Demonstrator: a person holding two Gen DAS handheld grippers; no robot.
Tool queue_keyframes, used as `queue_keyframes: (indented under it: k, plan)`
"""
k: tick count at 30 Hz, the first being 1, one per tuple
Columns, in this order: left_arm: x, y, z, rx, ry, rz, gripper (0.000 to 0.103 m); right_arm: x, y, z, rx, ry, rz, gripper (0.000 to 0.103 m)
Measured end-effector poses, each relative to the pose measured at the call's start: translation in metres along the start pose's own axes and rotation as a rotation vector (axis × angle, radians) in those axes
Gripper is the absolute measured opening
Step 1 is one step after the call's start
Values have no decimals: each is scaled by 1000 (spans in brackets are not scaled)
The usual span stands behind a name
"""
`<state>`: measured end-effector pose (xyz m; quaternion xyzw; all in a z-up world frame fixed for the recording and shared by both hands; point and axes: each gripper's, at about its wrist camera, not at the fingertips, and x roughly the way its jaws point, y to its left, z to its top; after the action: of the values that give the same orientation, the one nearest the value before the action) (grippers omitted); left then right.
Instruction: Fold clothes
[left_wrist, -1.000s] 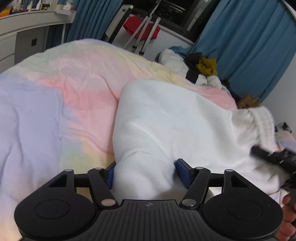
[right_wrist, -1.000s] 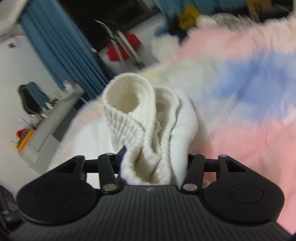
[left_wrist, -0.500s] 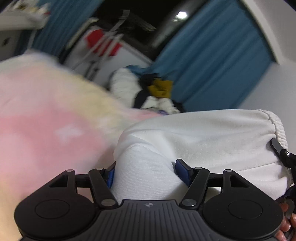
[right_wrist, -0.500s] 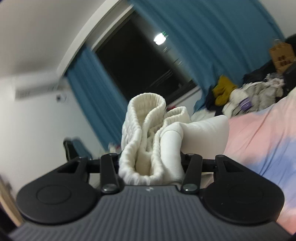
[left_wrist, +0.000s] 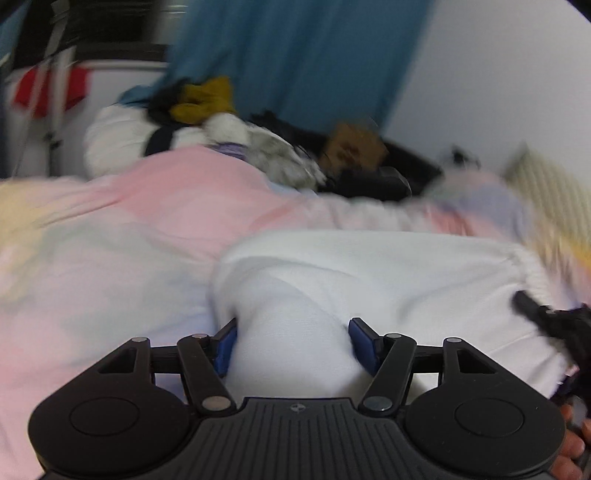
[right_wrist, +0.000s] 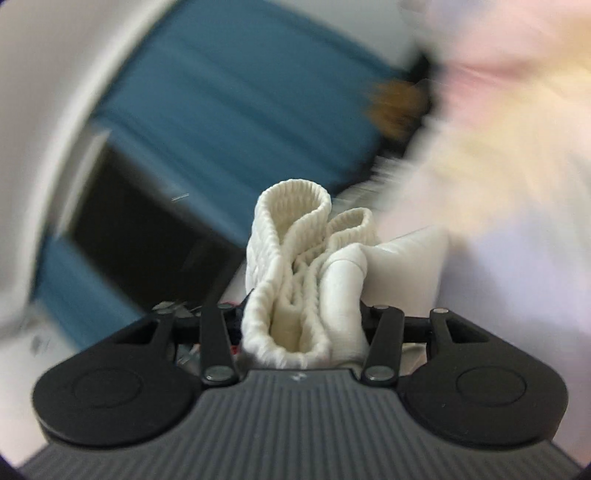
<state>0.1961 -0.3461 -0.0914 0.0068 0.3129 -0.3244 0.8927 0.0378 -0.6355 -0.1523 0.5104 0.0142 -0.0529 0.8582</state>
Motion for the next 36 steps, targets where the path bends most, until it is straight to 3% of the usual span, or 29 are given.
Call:
queue_keyframes:
  k: [2, 5, 11, 15, 21, 25, 28, 36]
  plan:
    - [7, -21, -9, 99, -9, 12, 73, -2, -34, -5, 78, -2, -51, 49]
    - [5, -37, -25, 177, -20, 40, 75, -5, -64, -11, 142, -2, -87, 51]
    - [-22, -15, -20, 116, 2, -25, 75, -20, -61, -12, 182, 15, -164, 62]
    - [-78, -3, -6, 99, -42, -40, 75, -48, -17, -17, 50, 9, -234, 63]
    - [-182, -18, 4, 169, -118, -36, 77, -92, 51, -25, -158, -1, -339, 63]
    - [-248, -25, 0, 155, -145, -64, 85, -121, 96, -31, -297, -7, -407, 63]
    - [-290, -26, -12, 133, -150, -78, 85, -154, 135, -42, -397, -16, -397, 63]
    - [-371, -22, -53, 150, -188, -18, 87, -195, 210, -84, -616, 14, -379, 63]
